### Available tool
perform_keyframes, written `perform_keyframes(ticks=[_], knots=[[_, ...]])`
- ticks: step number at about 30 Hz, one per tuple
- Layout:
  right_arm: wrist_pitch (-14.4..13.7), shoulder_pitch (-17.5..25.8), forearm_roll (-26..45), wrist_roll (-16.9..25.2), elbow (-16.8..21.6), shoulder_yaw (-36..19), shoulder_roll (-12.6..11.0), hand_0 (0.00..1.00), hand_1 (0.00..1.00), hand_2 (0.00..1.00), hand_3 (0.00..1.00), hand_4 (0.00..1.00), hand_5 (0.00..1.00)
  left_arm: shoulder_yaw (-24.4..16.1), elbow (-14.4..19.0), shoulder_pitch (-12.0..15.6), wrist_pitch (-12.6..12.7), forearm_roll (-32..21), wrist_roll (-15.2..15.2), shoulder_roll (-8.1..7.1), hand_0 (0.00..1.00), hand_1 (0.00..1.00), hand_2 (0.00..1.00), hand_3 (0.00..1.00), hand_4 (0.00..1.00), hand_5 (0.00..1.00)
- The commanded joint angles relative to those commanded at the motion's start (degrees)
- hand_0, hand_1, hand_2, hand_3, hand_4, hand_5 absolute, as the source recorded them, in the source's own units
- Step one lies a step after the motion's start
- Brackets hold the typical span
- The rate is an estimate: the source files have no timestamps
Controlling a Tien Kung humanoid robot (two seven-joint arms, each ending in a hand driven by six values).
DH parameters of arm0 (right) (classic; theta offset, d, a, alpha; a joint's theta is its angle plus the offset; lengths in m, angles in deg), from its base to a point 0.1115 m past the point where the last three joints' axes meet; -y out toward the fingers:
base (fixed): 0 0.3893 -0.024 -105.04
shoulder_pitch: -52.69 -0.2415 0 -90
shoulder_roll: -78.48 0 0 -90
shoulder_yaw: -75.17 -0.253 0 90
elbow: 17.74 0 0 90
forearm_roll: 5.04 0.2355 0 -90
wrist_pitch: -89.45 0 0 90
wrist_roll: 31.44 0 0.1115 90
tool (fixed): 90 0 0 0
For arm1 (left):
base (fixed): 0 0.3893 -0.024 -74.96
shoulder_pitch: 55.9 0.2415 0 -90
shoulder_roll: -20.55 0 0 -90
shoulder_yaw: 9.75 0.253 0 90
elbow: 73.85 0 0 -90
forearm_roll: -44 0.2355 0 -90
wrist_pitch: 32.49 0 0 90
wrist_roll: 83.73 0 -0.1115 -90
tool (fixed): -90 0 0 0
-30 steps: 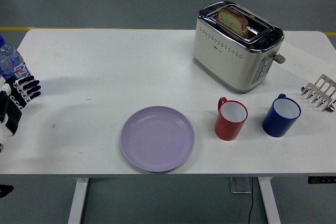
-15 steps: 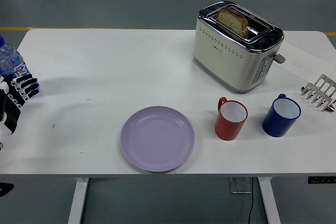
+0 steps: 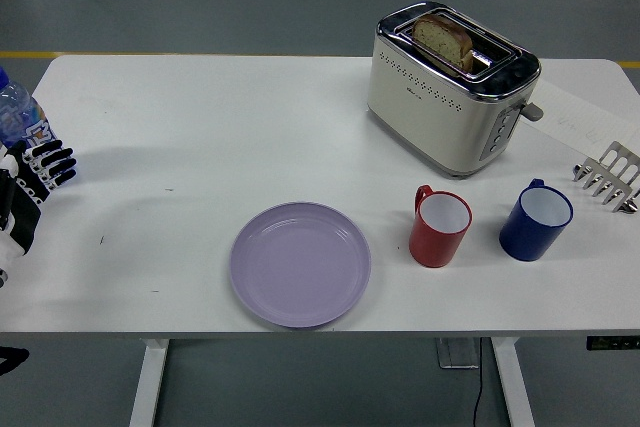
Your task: Push plate across desktop
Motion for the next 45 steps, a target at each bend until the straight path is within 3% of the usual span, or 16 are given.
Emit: perform_keyframes(ticks=[45], knots=[[-0.34, 0.25, -0.02, -0.22, 0.13, -0.19, -0.07, 0.553, 0.466, 0.609, 0.586, 0.314, 0.507, 0.78, -0.47, -0.09, 0.45, -0.16, -0.26, 0.13, 0.757, 0.716, 0.693, 0.653, 0.559, 0.998]])
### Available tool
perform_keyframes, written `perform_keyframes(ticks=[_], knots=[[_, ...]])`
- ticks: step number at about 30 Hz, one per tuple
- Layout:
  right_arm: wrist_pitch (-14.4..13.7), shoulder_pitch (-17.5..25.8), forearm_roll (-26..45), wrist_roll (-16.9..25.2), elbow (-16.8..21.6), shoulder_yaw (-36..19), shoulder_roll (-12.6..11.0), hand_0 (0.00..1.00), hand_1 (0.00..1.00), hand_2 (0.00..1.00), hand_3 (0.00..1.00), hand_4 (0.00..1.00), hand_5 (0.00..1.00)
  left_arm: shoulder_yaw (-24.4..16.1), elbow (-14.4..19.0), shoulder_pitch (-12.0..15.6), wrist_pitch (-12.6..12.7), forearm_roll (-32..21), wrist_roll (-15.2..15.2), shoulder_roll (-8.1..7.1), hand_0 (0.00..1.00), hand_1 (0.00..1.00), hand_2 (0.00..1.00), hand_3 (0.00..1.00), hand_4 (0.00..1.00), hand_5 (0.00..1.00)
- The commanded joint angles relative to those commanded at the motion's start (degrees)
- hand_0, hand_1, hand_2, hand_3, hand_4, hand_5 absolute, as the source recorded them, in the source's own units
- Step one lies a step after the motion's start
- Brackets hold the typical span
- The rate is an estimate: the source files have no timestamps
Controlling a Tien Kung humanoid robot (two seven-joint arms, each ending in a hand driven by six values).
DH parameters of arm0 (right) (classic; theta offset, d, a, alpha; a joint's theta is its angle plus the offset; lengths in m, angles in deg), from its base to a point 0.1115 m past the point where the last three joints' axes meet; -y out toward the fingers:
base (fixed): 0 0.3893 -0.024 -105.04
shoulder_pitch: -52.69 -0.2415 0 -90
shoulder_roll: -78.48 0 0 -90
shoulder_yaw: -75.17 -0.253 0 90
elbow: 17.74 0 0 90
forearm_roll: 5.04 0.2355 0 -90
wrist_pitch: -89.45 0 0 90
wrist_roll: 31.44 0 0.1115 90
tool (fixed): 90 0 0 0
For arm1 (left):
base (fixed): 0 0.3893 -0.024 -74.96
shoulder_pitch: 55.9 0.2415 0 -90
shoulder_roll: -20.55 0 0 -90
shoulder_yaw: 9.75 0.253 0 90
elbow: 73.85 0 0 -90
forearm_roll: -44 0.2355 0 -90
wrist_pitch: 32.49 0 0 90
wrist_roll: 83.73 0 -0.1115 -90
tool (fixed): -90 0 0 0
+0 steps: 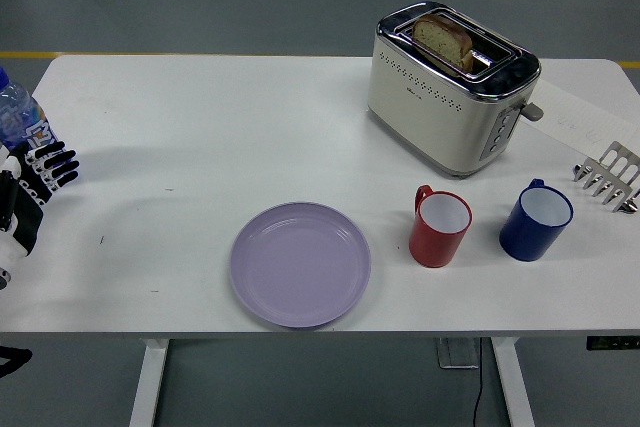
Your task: Push plate across desktop
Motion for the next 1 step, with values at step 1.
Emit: perform_keyframes(ticks=[1], knots=[[-0.01, 0.02, -0.01, -0.01, 0.01, -0.01, 0.0, 0.553, 0.466, 0.609, 0.586, 0.314, 0.507, 0.02, 0.0, 0.01, 0.0, 0.0, 0.0, 0.0, 0.757, 0.716, 0.693, 0.653, 0.559, 0.998]])
